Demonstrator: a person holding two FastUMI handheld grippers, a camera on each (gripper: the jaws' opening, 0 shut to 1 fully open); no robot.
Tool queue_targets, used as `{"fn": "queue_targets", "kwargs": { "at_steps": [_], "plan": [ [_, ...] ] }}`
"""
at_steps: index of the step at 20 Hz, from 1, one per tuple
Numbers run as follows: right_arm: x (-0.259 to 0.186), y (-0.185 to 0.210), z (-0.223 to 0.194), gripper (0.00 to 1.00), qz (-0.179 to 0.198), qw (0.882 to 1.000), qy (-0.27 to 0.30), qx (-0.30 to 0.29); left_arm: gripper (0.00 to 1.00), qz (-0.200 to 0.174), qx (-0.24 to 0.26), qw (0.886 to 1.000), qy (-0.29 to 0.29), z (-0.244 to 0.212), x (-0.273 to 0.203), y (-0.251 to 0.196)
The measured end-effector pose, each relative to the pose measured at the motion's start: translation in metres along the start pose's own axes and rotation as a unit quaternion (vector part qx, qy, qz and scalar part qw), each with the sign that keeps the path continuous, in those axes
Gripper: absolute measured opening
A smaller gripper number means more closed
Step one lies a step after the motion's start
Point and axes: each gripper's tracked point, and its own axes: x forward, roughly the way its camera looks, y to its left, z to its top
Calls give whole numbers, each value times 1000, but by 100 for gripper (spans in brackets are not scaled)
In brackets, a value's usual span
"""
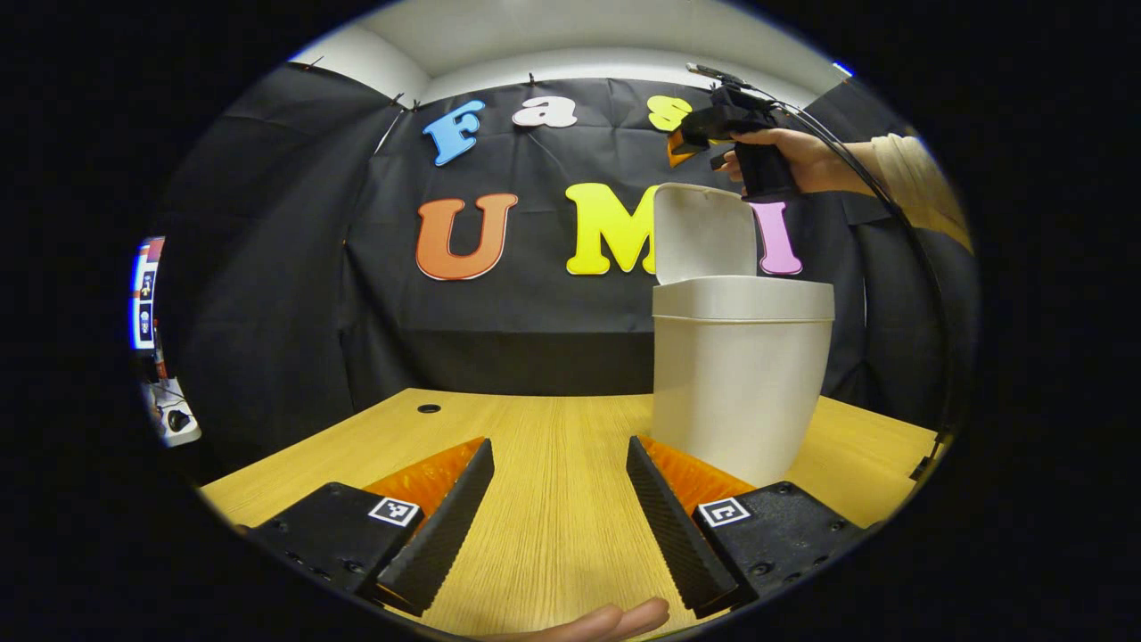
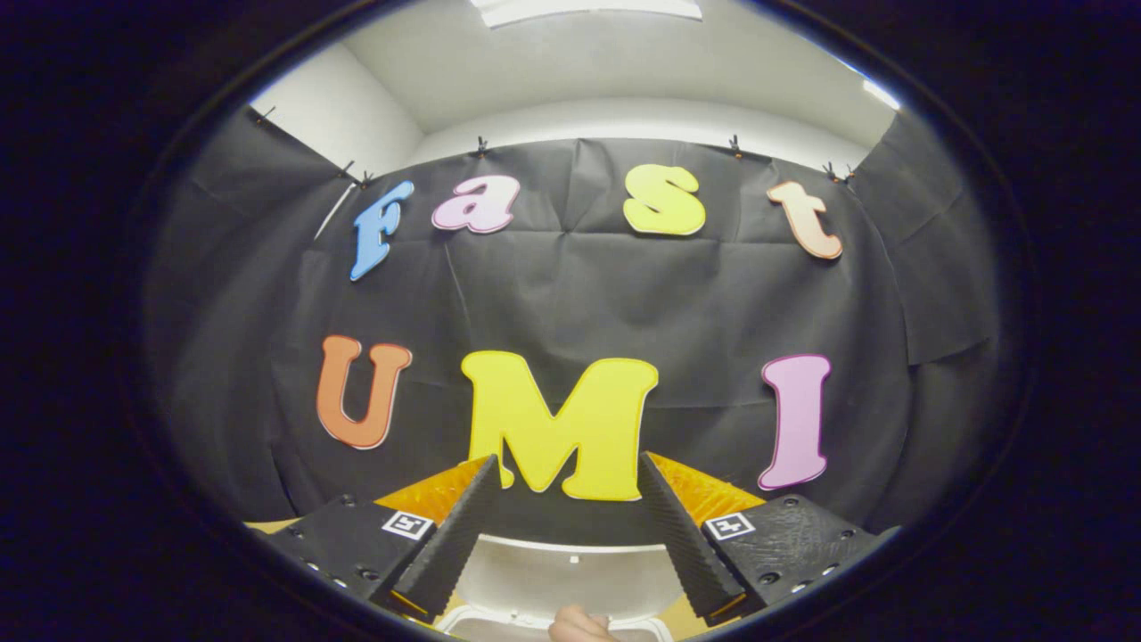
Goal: Press the lid of the desktop garbage bin to open it, pick up the crumpled paper on the desktop and throw it into the bin, then pick up the pop can on the desktop and drop it into the bin, and finally close the garbage bin lid.
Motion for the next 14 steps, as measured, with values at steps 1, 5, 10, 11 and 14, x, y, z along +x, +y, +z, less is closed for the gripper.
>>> {"fn": "queue_targets", "kwargs": {
  "at_steps": [1, 5, 10, 11, 14],
  "plan": [
    [10, 3, -14, 94, -1, 1000, 24, -3, 97, -1, -7, 1000, 1, 1, -2, 0],
    [15, 13, -53, 95, 8, 995, 97, -7, 97, -3, -1, 1000, -17, 10, -7, -1],
    [-18, 9, -61, 95, 20, 993, 111, 32, 97, 12, 6, 1000, -6, 13, -7, 2],
    [-30, 3, -76, 94, 12, 990, 141, 21, 97, 13, 8, 1000, -3, 13, -7, 0],
    [-56, 3, -89, 94, 15, 985, 168, 28, 97, 15, 26, 1000, 1, 13, -8, 0]
  ]
}}
